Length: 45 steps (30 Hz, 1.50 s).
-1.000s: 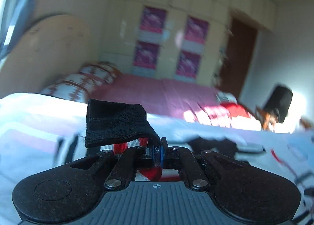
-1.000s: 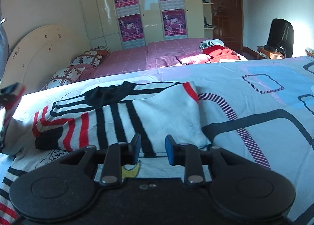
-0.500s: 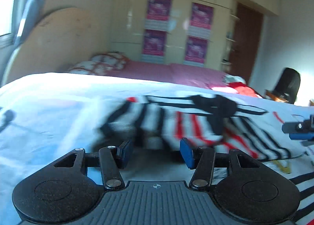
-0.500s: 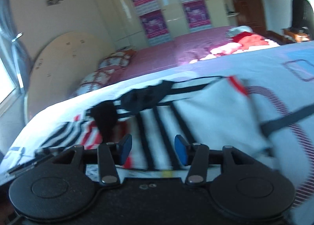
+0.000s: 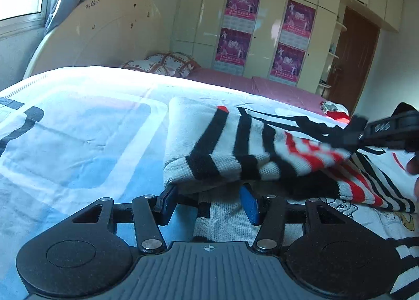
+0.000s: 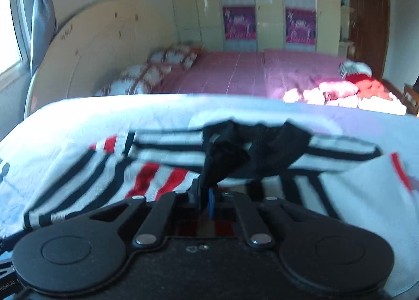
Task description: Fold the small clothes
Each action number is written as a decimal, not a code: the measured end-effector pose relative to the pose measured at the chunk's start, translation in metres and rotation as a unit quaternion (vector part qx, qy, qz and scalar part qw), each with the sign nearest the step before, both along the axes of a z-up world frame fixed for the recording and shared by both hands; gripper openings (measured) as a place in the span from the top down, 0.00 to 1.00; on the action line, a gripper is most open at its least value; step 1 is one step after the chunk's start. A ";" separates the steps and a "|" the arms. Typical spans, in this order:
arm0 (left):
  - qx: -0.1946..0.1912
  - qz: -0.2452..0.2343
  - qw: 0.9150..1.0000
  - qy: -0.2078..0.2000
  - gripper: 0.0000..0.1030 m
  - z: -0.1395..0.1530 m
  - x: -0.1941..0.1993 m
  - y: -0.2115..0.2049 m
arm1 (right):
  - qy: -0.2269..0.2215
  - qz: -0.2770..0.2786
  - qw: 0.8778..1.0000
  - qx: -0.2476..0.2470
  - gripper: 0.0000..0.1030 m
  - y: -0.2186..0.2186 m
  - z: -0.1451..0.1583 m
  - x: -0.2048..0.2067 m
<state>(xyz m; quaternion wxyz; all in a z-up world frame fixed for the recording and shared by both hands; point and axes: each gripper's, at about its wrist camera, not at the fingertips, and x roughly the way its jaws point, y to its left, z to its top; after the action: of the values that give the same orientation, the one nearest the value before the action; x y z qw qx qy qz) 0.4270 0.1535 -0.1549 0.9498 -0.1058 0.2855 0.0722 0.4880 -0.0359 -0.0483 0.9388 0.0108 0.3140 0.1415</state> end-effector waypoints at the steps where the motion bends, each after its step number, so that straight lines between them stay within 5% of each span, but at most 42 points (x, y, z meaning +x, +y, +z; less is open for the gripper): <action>1: 0.000 -0.001 1.000 0.006 0.49 -0.002 0.002 0.000 | -0.020 -0.007 1.000 0.001 0.94 -0.007 0.007 -0.007; 4: -0.001 0.005 1.000 0.017 0.49 -0.002 0.005 0.005 | -0.069 -0.074 0.995 -0.006 0.94 -0.045 0.023 -0.025; 6: 0.005 0.000 1.000 0.023 0.49 -0.003 0.006 0.003 | -0.056 -0.099 0.993 -0.005 0.94 -0.070 0.018 -0.025; 14: 0.048 -0.023 0.998 0.016 0.49 0.009 0.027 0.000 | -0.037 -0.080 0.996 0.011 0.93 -0.090 0.010 -0.030; 19: -0.017 0.004 1.000 0.018 0.49 0.001 0.026 0.024 | -0.039 -0.064 0.997 0.020 0.94 -0.096 0.010 -0.034; 24: -0.015 0.006 1.000 0.021 0.49 -0.004 0.030 0.021 | 0.014 -0.089 0.994 0.054 0.93 -0.110 -0.019 -0.029; 26: -0.019 0.006 1.000 0.022 0.49 -0.004 0.031 0.021 | 0.056 -0.106 0.990 0.067 0.90 -0.117 -0.037 -0.022; 31: -0.014 0.004 1.000 0.023 0.49 -0.005 0.032 0.020 | 0.048 -0.156 0.979 0.120 0.59 -0.137 -0.039 -0.039; 32: -0.011 0.003 1.000 0.024 0.49 -0.005 0.032 0.019 | 0.043 -0.169 0.976 0.132 0.59 -0.143 -0.038 -0.041; 36: -0.009 0.003 1.000 0.024 0.49 -0.005 0.033 0.018 | 0.072 -0.159 0.971 0.163 0.91 -0.157 -0.041 -0.029; 45: -0.015 0.003 1.000 0.023 0.49 -0.006 0.032 0.019 | 0.031 -0.131 0.976 0.172 0.94 -0.163 -0.016 -0.050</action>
<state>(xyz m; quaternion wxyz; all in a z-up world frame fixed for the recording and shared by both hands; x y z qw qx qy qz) 0.4594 0.1726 -0.1605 0.9411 -0.1189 0.3080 0.0733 0.4384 -0.1992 -0.0643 0.9232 0.2176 0.3093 0.0687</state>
